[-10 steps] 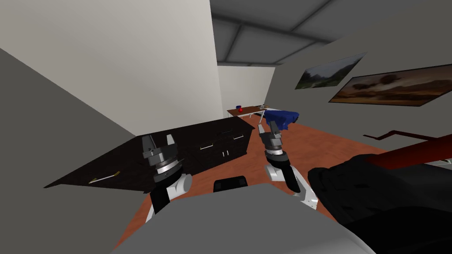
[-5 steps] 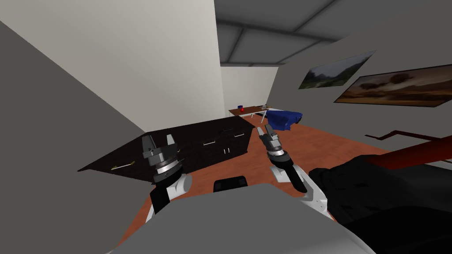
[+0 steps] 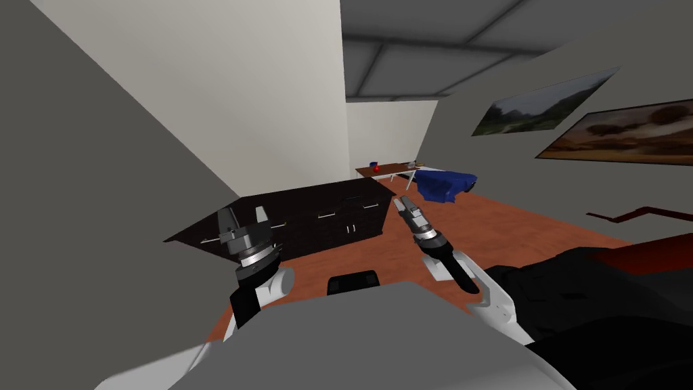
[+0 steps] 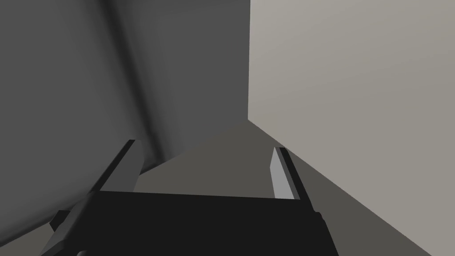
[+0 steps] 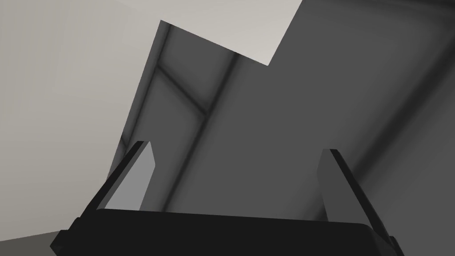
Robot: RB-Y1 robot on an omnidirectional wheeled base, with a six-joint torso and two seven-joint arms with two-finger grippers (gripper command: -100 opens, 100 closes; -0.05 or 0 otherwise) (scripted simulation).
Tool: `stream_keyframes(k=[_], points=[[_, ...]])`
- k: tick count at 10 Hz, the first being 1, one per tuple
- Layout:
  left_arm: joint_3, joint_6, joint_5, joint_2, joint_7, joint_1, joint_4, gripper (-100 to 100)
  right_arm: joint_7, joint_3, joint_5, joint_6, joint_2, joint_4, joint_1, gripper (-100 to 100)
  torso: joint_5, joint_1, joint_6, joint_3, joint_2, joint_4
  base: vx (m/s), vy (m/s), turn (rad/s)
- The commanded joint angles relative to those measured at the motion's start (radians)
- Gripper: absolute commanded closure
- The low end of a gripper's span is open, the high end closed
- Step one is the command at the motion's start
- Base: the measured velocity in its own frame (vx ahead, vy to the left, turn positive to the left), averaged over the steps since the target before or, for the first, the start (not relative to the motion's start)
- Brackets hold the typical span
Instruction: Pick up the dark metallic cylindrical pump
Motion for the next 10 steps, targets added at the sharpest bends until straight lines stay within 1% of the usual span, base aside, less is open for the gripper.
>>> stream_keyframes(k=[1,2,3,4,5,6,7,8,9,10], points=[[0.000,0.000,0.000,0.000,0.000,0.000,0.000,0,-0.001,-0.009,0.007,-0.001,-0.029,0.014,0.007,-100,0.000,0.000,0.000,0.000,0.000,0.000,-0.055,0.020,0.079],[0.000,0.000,0.000,0.000,0.000,0.000,0.000,0,-0.001,-0.023,0.027,-0.001,-0.068,0.047,0.016,-100,0.000,0.000,0.001,0.000,0.000,0.000,-0.057,0.033,0.206],[0.000,0.000,0.000,0.000,0.000,0.000,0.000,0,-0.001,-0.023,0.027,-0.001,-0.076,0.047,0.016,-100,0.000,0.000,0.000,0.000,-0.001,0.000,-0.044,0.031,0.095],[0.000,0.000,0.000,0.000,0.000,0.000,0.000,0,0.000,-0.037,0.049,-0.001,-0.112,0.084,0.026,-100,0.000,0.000,0.001,-0.001,-0.001,0.000,-0.046,0.035,0.181],[0.000,0.000,0.000,0.000,0.000,0.000,0.000,0,0.000,-0.037,0.049,-0.001,-0.124,0.084,0.026,-100,0.000,0.000,0.000,-0.001,-0.001,0.000,-0.040,0.025,0.120],[0.000,0.000,0.000,0.000,0.000,0.000,0.000,0,0.001,-0.049,0.073,-0.001,-0.164,0.113,0.038,-100,0.000,0.000,0.001,-0.001,-0.002,0.000,-0.036,0.035,0.306],[0.000,0.000,0.000,0.000,0.000,0.000,0.000,0,0.001,-0.049,0.073,-0.001,-0.173,0.123,0.038,-100,0.000,0.000,0.000,-0.001,-0.002,0.000,-0.024,0.021,0.130],[0.000,0.000,0.000,0.000,0.000,0.000,0.000,0,0.003,-0.059,0.099,-0.002,-0.215,0.164,0.052,-100,0.000,0.000,0.001,-0.001,-0.003,0.000,-0.020,0.028,0.247],[0.000,0.000,0.000,0.000,0.000,0.000,0.000,0,0.003,-0.059,0.099,-0.002,-0.223,0.164,0.052,-100,0.000,0.000,0.000,-0.002,-0.003,-0.001,-0.014,0.021,0.144],[0.000,0.000,0.000,0.000,0.000,0.000,0.000,0,0.005,-0.068,0.127,-0.002,-0.262,0.207,0.068,-100,0.000,-0.001,0.001,-0.002,-0.003,-0.001,-0.004,0.034,0.248]])
